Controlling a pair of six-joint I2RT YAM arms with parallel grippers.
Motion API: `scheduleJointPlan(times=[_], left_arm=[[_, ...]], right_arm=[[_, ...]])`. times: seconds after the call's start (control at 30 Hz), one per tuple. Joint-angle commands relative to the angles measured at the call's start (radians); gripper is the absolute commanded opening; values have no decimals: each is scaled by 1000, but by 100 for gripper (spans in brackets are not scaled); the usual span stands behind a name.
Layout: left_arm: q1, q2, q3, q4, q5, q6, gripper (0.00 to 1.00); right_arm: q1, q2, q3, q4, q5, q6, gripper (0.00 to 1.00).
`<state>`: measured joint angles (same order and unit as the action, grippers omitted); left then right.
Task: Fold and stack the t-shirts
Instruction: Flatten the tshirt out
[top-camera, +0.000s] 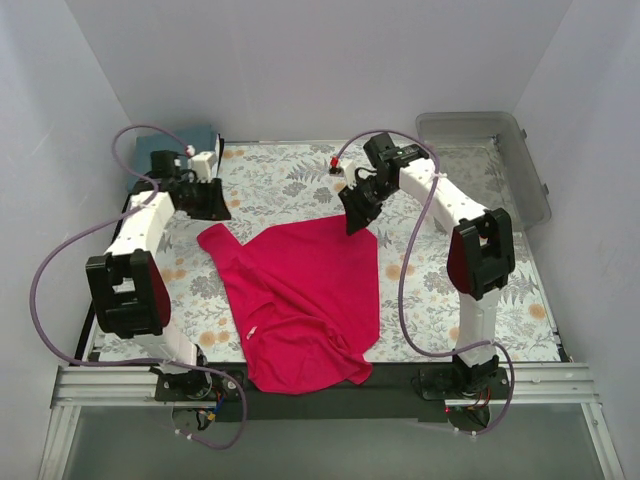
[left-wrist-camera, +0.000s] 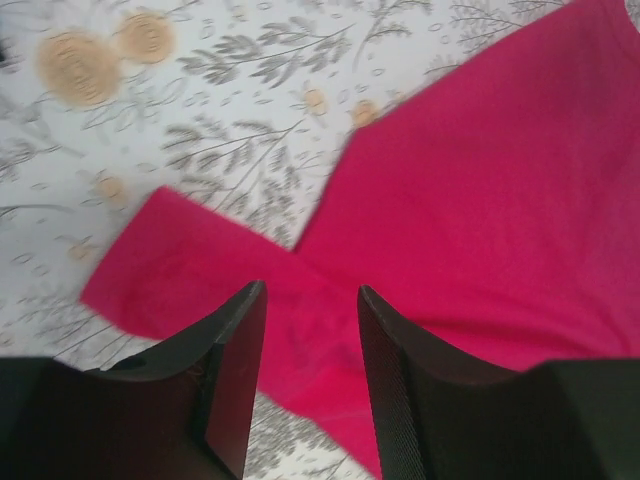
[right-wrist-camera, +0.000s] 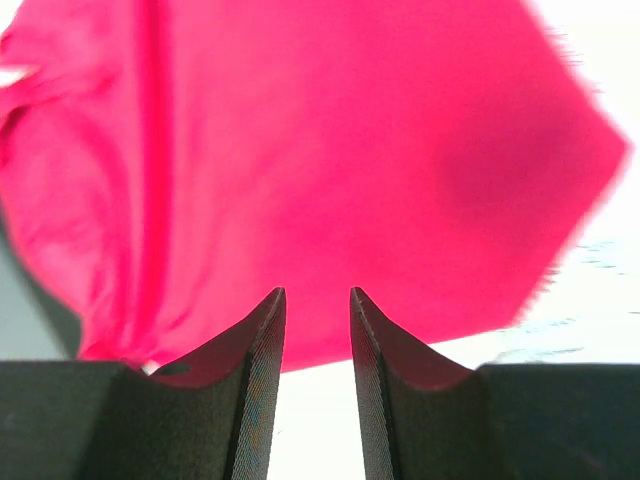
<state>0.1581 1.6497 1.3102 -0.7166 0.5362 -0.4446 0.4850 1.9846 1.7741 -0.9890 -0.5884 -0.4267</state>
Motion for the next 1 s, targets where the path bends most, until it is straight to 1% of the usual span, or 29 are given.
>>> scheduleJointPlan(times=[0.0, 0.03, 0.07, 0.1, 0.2, 0.33, 0.43, 0.47, 0.53, 0.63, 0.67, 0.73, 0.77, 0.8, 0.83, 0.9, 0.93, 0.97], left_arm=[[-142, 27, -11, 101, -211, -155, 40], [-144, 44, -5, 105, -270, -167, 39], [-187, 82, 12, 108, -301, -181, 37], [-201, 100, 20, 106, -333, -192, 36], [-239, 151, 40, 105, -450, -204, 36], [-278, 183, 29, 105, -563, -207, 40], [-281, 217, 6, 105, -622, -213, 42], [-281, 234, 0, 111, -636, -212, 48], [-281, 248, -17, 120, -668, -210, 48], [-279, 265, -20, 137, -694, -206, 40], [-279, 263, -19, 138, -693, -204, 31], [-279, 248, -12, 140, -696, -200, 21], [-279, 239, -5, 138, -697, -195, 13], [-279, 230, 3, 137, -703, -191, 0], [-275, 216, 9, 135, -708, -187, 0], [-261, 153, 30, 112, -673, -180, 0], [-241, 97, 34, 102, -661, -169, 0], [-226, 64, 34, 89, -601, -160, 0]], right_arm=[[12, 106, 82, -14, 81, 65, 38], [12, 121, 91, -8, 94, 69, 38], [12, 147, 103, 4, 104, 81, 38], [12, 158, 104, 13, 117, 89, 38], [10, 183, 76, 49, 183, 109, 39], [6, 172, 3, 140, 294, 117, 42], [6, 198, -10, 147, 331, 114, 42], [6, 210, -13, 151, 357, 112, 42], [6, 218, -21, 153, 384, 108, 42], [4, 217, -47, 154, 403, 98, 42], [4, 214, -65, 156, 410, 95, 43], [1, 203, -84, 161, 423, 91, 43], [-2, 201, -91, 161, 429, 89, 43], [-2, 201, -105, 162, 433, 89, 42], [-6, 201, -114, 162, 437, 88, 43], [-14, 189, -154, 171, 456, 77, 43], [-26, 183, -169, 188, 464, 72, 43], [-34, 174, -185, 196, 484, 65, 42]])
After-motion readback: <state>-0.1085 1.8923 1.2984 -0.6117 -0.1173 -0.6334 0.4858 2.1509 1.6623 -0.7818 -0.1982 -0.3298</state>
